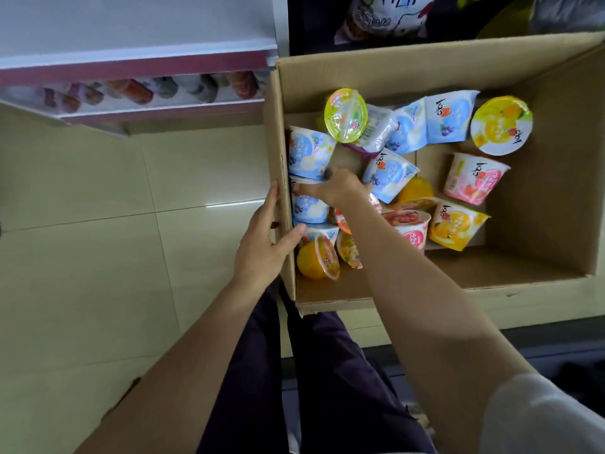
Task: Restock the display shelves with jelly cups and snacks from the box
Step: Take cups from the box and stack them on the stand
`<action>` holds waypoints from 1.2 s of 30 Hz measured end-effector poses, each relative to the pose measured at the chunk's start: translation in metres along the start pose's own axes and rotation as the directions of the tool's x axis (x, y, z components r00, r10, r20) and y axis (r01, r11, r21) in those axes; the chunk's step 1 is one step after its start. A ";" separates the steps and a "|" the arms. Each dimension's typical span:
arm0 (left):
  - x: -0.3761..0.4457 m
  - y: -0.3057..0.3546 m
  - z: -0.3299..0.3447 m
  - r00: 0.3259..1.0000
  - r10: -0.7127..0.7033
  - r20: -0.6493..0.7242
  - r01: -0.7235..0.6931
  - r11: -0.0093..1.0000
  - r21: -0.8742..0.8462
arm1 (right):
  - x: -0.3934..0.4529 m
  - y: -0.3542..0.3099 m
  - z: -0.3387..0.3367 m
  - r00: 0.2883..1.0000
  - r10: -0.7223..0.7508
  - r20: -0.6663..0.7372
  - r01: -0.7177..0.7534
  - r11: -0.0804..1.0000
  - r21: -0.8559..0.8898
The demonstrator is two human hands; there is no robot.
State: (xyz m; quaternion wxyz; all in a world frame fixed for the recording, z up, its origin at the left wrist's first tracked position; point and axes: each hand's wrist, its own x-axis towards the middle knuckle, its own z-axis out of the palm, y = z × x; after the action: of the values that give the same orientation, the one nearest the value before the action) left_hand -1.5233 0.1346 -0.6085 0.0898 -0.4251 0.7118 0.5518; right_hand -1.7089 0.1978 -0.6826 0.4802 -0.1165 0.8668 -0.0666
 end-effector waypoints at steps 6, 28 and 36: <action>-0.001 0.001 0.000 1.000 0.006 0.001 -0.006 1.000 -0.018 | -0.009 -0.002 -0.002 1.000 0.018 -0.019 -0.018 0.999 0.039; 0.013 0.078 -0.057 0.988 -0.124 -0.091 0.054 0.836 -0.545 | -0.113 -0.020 -0.045 0.961 -0.246 -0.128 0.239 0.504 0.830; 0.033 0.038 -0.050 0.923 -0.306 -0.233 0.102 0.779 -0.619 | -0.010 -0.026 0.002 0.998 -0.012 -0.068 0.064 0.513 0.856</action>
State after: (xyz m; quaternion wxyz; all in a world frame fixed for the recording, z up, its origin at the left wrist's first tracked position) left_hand -1.5540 0.0758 -0.5826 -0.1051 -0.5910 0.4561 0.6570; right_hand -1.6987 0.1756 -0.6695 0.4503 0.1183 0.7311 -0.4987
